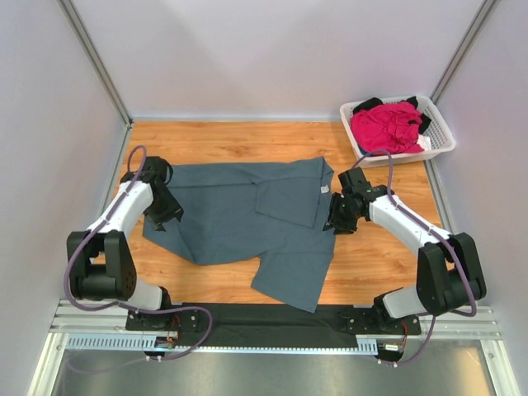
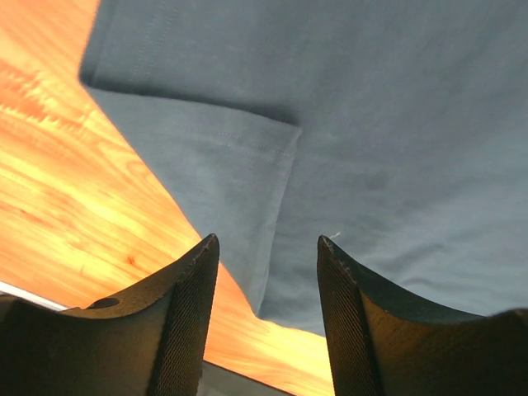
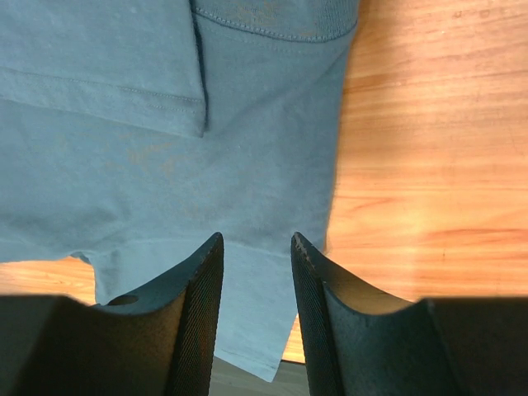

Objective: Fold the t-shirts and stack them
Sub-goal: Fold the tshirt

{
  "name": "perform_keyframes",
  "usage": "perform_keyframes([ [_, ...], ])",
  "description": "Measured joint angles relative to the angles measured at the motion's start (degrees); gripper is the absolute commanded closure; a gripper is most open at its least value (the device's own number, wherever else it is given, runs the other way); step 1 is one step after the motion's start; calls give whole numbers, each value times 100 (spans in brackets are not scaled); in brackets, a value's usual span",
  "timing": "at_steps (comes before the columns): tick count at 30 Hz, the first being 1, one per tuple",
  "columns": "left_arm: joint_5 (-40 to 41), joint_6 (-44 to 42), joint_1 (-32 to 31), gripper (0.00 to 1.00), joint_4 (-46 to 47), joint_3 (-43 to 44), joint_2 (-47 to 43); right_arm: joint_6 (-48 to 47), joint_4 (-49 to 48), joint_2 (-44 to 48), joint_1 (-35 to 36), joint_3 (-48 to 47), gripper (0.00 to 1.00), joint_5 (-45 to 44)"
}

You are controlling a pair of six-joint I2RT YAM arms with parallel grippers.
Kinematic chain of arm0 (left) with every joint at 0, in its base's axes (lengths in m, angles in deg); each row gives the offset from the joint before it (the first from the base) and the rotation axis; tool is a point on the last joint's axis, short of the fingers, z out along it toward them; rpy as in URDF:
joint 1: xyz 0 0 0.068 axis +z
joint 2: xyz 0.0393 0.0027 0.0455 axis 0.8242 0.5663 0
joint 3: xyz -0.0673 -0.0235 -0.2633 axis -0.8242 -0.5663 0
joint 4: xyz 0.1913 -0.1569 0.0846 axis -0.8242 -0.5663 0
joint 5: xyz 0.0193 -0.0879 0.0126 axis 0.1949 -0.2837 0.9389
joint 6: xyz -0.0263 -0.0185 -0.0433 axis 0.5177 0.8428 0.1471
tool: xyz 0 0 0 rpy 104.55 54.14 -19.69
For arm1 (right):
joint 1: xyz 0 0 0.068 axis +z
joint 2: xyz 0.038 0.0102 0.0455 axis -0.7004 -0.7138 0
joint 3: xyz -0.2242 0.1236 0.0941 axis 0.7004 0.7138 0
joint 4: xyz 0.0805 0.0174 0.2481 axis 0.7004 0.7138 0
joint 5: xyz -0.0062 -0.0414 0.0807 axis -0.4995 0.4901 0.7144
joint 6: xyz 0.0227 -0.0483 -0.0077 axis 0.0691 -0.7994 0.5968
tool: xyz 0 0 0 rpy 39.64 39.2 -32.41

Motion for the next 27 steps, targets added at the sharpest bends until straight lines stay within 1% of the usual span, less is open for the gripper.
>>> perform_keyframes([
  [4,249,-15,-247,44,72,122,612,66,31,275,0,81,60,-68],
  [9,675,-92,-258,48,160,468,1167,94,81,470,2,85,60,-208],
  [12,817,-153,-254,50,262,570,1309,107,166,529,0,103,60,-275],
  [22,848,-216,-328,53,444,590,1613,138,474,645,0,249,61,-354],
  [23,850,-219,-348,54,463,590,1615,142,505,656,0,275,61,-352],
  [24,852,-227,-372,59,479,590,1631,151,531,660,0,291,61,-352],
  [25,859,-232,-393,62,492,590,1659,157,564,662,0,304,61,-348],
  [27,874,-251,-424,64,498,590,1744,162,597,673,0,332,61,-341],
])
